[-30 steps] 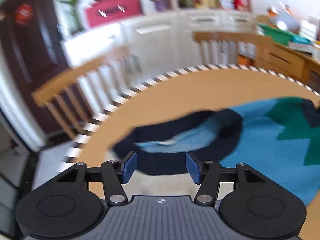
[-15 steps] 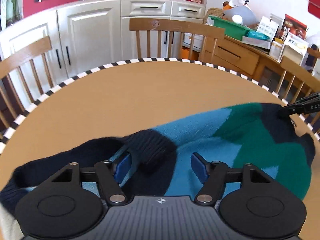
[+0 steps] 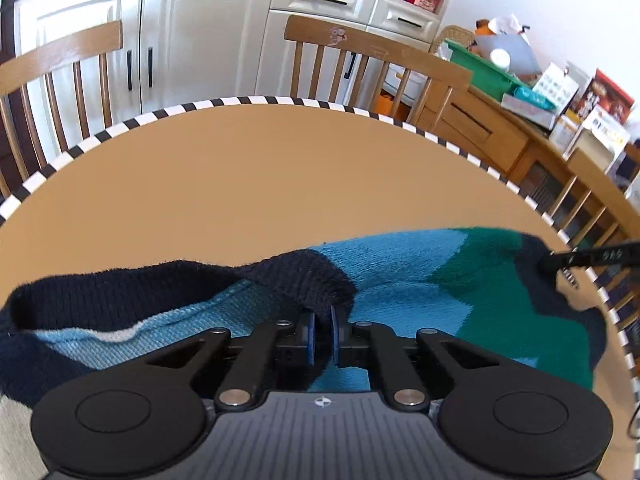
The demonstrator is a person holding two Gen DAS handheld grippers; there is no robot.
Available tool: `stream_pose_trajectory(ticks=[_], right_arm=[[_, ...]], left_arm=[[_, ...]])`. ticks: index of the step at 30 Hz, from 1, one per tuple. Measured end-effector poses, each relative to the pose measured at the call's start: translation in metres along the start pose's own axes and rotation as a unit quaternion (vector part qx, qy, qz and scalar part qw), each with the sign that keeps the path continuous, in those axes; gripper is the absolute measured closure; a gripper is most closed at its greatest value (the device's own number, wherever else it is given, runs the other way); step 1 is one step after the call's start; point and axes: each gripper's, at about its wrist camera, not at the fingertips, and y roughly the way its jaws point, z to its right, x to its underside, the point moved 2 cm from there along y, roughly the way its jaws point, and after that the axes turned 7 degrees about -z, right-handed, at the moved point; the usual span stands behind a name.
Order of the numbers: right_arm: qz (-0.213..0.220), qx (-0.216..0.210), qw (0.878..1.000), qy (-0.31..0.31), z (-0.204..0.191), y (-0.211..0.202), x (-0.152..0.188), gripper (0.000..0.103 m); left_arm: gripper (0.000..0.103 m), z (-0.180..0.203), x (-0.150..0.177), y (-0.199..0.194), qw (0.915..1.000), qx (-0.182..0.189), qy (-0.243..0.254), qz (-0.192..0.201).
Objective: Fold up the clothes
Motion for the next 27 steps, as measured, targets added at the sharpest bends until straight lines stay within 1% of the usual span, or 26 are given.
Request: stream_pose_trajectory(ticks=[2,5,6,8,10,12,13,15,17,18,19,21,22,23,24,25,26,27], right_arm=[[0.024,-0.025,0.999,-0.001,-0.004,-0.022,-0.007,0.096],[0.066,-0.066,0.996,0.004,-0.008,-0.055,-0.025,0.096],[0.073,-0.070,0.995,0.012,-0.006,-0.056,-0.036,0.096],[0.082,-0.073,0.993,0.030,-0.002,-0.054,-0.057,0.096],[0.055,-0.054,0.995,0.062,0.008,-0.025,-0.069,0.096],[0.024,-0.034,0.995,0.093,0.018,0.007,-0.077,0.096],[0.013,-0.024,0.995,0.096,0.018,0.020,-0.077,0.096],[0.002,-0.006,0.996,0.092,0.016,0.036,-0.074,0.096],[-0.002,0.009,0.996,0.084,0.012,0.042,-0.072,0.090],[-0.002,0.018,0.997,0.078,0.010,0.043,-0.071,0.088],[0.005,0.030,0.997,0.064,0.006,0.037,-0.070,0.084],[0.037,0.057,0.997,0.023,-0.006,0.015,-0.063,0.084],[0.053,0.071,0.996,0.002,-0.012,0.004,-0.060,0.084],[0.069,0.081,0.994,-0.023,-0.020,-0.008,-0.054,0.081],[0.086,0.087,0.991,-0.052,-0.029,-0.023,-0.043,0.077],[0.098,0.085,0.988,-0.077,-0.038,-0.035,-0.032,0.069],[0.099,0.069,0.988,-0.099,-0.048,-0.043,-0.018,0.066],[0.091,0.050,0.987,-0.119,-0.058,-0.048,-0.001,0.067]], left_arm=[[0.095,-0.001,-0.008,-0.016,0.9995,0.025,-0.018,0.009],[0.095,-0.010,-0.036,-0.040,0.9963,0.058,-0.054,0.034],[0.095,-0.015,-0.047,-0.044,0.9948,0.065,-0.068,0.040],[0.095,-0.031,-0.063,-0.029,0.9929,0.057,-0.100,0.027],[0.095,-0.047,-0.073,-0.007,0.9903,0.042,-0.133,0.004],[0.095,-0.062,-0.073,0.019,0.9843,0.032,-0.171,-0.027],[0.094,-0.067,-0.072,0.029,0.9811,0.031,-0.187,-0.037],[0.094,-0.070,-0.070,0.040,0.9787,0.024,-0.200,-0.042],[0.083,-0.068,-0.069,0.044,0.9804,0.008,-0.191,-0.045],[0.071,-0.067,-0.069,0.044,0.9819,-0.002,-0.184,-0.046],[0.064,-0.066,-0.069,0.041,0.9834,-0.011,-0.175,-0.045],[0.063,-0.068,-0.065,0.018,0.9865,-0.025,-0.160,-0.025],[0.058,-0.069,-0.059,-0.001,0.9867,-0.041,-0.157,-0.006],[0.055,-0.071,-0.052,-0.021,0.9863,-0.057,-0.154,0.014],[0.050,-0.072,-0.045,-0.041,0.9852,-0.073,-0.152,0.033],[0.046,-0.072,-0.035,-0.059,0.9837,-0.089,-0.149,0.048],[0.046,-0.069,-0.018,-0.074,0.9820,-0.106,-0.146,0.055],[0.046,-0.066,0.000,-0.087,0.9803,-0.123,-0.144,0.058]])
